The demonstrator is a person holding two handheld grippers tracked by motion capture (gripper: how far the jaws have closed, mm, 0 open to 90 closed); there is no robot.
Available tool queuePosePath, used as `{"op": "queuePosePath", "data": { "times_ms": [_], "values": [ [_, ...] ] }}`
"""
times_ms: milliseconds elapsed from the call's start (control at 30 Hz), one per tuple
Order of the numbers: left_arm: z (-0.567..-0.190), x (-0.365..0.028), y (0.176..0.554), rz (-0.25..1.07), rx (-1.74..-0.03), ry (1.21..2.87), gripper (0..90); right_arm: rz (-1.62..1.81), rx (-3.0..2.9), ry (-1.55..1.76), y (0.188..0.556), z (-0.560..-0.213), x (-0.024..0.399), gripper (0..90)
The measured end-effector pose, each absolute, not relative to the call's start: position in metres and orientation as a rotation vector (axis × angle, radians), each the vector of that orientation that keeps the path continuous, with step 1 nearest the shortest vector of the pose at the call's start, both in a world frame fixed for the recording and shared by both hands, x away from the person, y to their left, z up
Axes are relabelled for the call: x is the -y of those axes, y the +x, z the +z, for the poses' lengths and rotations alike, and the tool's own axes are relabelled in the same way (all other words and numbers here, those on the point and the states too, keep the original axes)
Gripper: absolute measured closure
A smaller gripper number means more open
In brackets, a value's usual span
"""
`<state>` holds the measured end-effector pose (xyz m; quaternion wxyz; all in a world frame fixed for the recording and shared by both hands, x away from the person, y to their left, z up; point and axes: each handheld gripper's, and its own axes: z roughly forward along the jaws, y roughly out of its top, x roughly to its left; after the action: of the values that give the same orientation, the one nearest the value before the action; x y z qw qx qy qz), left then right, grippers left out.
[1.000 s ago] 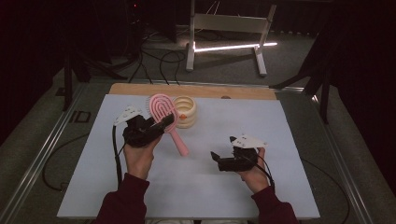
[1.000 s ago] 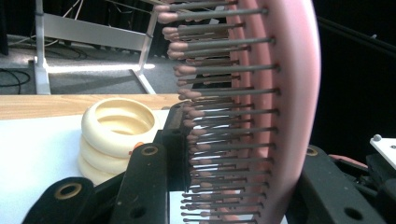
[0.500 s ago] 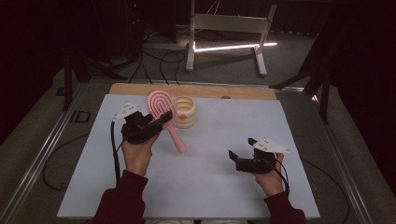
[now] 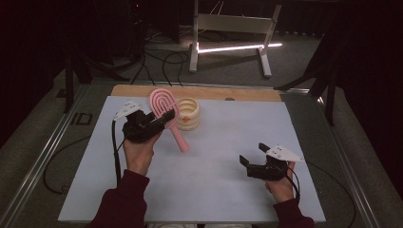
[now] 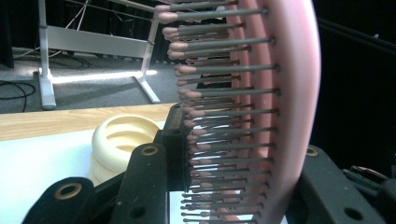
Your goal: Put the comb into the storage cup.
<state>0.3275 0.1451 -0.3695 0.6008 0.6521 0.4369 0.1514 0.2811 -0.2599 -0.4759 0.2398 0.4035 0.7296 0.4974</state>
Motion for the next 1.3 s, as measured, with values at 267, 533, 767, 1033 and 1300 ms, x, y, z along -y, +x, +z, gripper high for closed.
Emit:
{"op": "queuePosePath", "data": {
  "times_ms": [267,533,767,1033,1300],
  "values": [
    [-0.365,-0.143,0.335,0.363,-1.005,1.525,64.8,1.363,-1.984,1.087,0.275,-0.48,0.267,9.1],
    [-0.357,-0.146,0.339,0.384,-1.0,1.521,64.8,1.385,-1.965,1.108,0.271,-0.483,0.274,9.1],
    [-0.351,-0.149,0.343,0.407,-1.001,1.518,64.8,1.392,-1.961,1.112,0.271,-0.484,0.275,9.1],
    [-0.349,-0.149,0.349,0.415,-0.986,1.511,64.8,1.381,-1.962,1.113,0.271,-0.486,0.273,9.1],
    [-0.35,-0.149,0.357,0.415,-0.994,1.514,64.7,1.39,-1.96,1.119,0.27,-0.486,0.273,9.1]
  ]
}}
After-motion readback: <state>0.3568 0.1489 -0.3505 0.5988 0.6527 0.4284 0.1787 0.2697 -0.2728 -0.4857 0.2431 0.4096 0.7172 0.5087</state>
